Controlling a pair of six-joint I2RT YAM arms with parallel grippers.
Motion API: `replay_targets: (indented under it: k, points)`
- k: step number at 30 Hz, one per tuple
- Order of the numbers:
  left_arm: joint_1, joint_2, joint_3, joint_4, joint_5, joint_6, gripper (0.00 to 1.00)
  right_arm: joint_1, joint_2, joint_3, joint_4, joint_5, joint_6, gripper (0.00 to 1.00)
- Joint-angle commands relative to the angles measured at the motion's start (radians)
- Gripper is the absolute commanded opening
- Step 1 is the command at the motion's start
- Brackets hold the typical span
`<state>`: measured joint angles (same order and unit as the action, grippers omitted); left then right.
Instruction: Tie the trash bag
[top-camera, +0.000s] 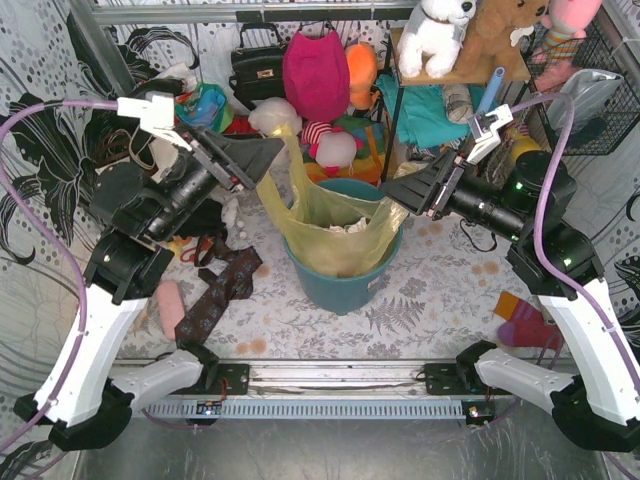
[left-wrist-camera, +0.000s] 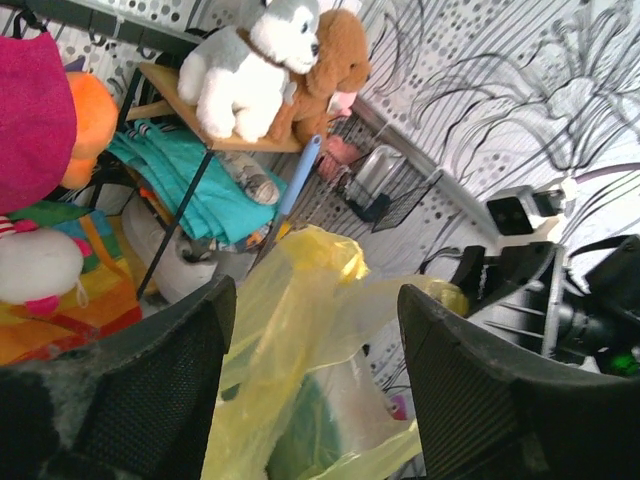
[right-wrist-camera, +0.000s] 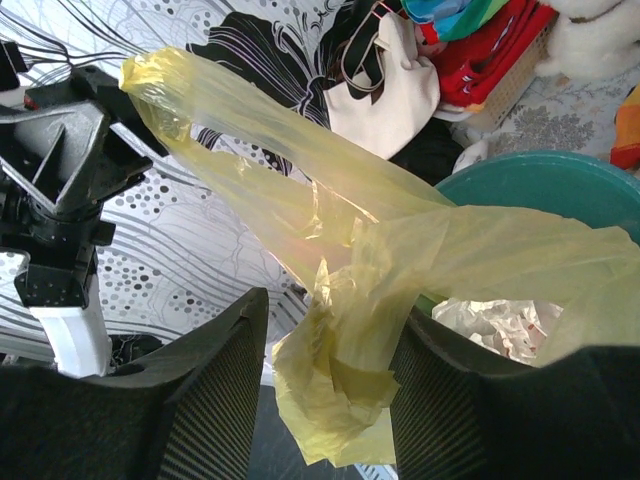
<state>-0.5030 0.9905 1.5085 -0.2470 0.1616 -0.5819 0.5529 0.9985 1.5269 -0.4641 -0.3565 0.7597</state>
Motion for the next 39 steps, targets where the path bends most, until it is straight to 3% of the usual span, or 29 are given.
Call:
replay_targets:
  k: [1,6,10,15,19,23,29,36,39]
  points:
    - [0.003,0.059,0.064,-0.046,0.047,0.074,0.76,-0.002,-0.024,-0.012,0.023,-0.004,0.018,0.51]
    - [0.003,0.147,0.15,-0.079,0.187,0.097,0.77,-0.001,-0.045,-0.011,-0.003,0.036,0.012,0.57]
    - [0.003,0.163,0.157,-0.082,0.219,0.095,0.57,-0.001,-0.066,-0.018,-0.009,0.063,0.014,0.55]
    - [0.003,0.127,0.143,-0.086,0.183,0.107,0.38,-0.002,-0.064,-0.022,-0.008,0.057,0.022,0.46]
    - [0.003,0.108,0.131,-0.074,0.166,0.102,0.19,-0.001,-0.064,-0.02,-0.016,0.061,0.021,0.3]
    - [0.003,0.11,0.122,-0.046,0.198,0.075,0.0,-0.002,-0.056,-0.005,-0.011,0.079,0.018,0.0]
    - [0.003,0.111,0.161,0.009,0.153,0.033,0.0,-0.001,0.045,0.135,0.034,0.09,-0.02,0.0]
    - [0.003,0.16,0.32,0.05,0.183,0.004,0.0,-0.002,0.283,0.573,-0.075,0.03,-0.115,0.0]
    - [0.004,0.155,0.271,0.072,0.197,-0.019,0.0,-0.001,0.257,0.508,-0.051,0.035,-0.112,0.0]
